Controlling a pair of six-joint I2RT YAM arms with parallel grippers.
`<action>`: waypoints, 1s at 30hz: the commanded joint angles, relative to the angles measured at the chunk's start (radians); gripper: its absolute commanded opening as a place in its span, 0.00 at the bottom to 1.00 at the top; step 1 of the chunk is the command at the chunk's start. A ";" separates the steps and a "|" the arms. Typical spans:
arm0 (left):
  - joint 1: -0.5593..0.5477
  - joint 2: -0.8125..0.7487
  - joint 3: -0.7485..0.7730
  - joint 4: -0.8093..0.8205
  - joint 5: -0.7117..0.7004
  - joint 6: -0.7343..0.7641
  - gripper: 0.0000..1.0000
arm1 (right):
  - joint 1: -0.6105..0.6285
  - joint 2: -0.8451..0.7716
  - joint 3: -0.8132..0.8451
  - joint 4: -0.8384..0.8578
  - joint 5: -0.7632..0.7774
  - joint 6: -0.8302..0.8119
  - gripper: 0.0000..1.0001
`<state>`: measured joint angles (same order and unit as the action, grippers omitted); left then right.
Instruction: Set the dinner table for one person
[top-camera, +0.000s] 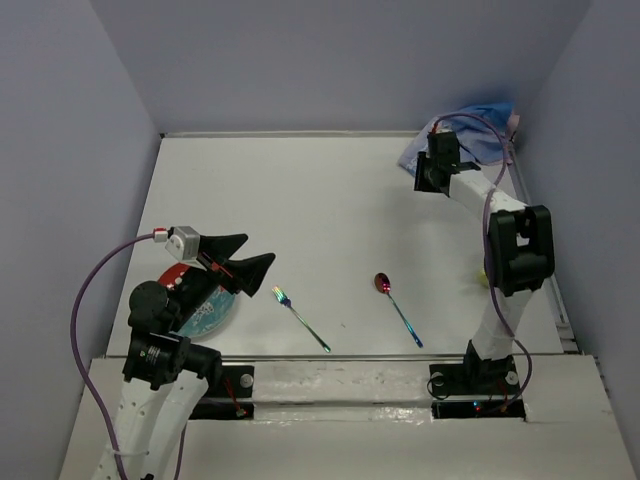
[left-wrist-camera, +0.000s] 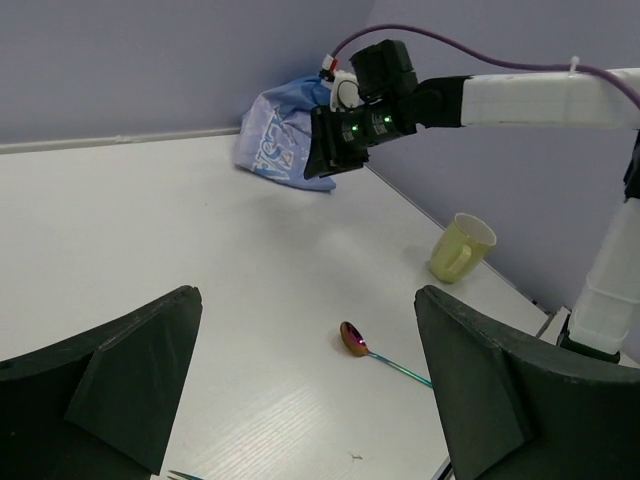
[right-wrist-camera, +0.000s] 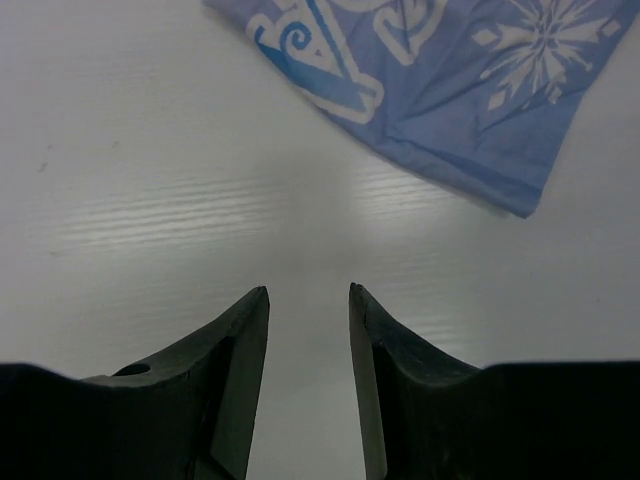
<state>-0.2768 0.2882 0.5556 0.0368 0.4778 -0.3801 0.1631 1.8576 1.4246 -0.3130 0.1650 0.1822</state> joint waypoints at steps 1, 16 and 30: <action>0.011 0.005 0.004 0.021 0.005 -0.008 0.99 | -0.002 0.113 0.182 -0.034 0.129 -0.119 0.44; -0.004 0.042 0.004 0.023 0.015 -0.005 0.99 | -0.056 0.400 0.439 -0.189 0.275 -0.359 0.54; 0.007 0.046 0.004 0.023 0.008 -0.005 0.99 | -0.076 0.515 0.517 -0.239 0.251 -0.380 0.39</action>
<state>-0.2741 0.3309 0.5556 0.0319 0.4770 -0.3805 0.0906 2.3329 1.9034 -0.5388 0.4110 -0.1719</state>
